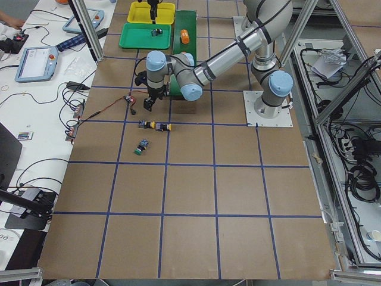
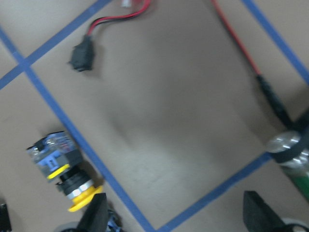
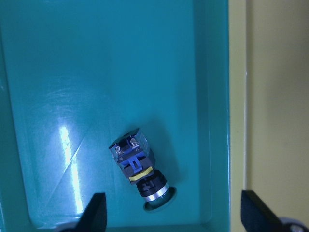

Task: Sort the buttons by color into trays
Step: 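Grasp the yellow-capped button switch with the left gripper while the right arm rises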

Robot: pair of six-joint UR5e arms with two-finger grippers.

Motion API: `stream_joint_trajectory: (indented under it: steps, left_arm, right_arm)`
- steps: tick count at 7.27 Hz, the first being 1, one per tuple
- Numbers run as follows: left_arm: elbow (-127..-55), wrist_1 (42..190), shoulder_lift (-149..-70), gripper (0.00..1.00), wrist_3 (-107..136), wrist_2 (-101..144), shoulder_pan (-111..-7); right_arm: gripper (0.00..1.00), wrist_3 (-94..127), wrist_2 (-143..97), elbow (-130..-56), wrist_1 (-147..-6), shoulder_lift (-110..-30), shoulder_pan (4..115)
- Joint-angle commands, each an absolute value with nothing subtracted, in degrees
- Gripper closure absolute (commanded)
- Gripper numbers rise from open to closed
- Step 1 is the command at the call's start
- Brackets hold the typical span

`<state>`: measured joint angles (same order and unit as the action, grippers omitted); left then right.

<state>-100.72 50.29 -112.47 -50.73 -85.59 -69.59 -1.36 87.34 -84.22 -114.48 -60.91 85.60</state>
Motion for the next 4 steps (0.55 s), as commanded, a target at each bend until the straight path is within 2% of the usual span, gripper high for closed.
stream_joint_trajectory:
  steps: [1,4]
  left_arm:
    - [-97.9,50.4,-116.3,0.00,-45.1,-85.8,-67.9]
    - [-99.0,50.8,-118.4,0.00,-39.4,-86.6,-63.6]
  right_arm:
    - [0.00,-1.4,87.5,-84.2,-105.6,-68.1,85.5]
    - [0.00,-0.7,87.3,-84.1,-92.1,-79.9,86.0]
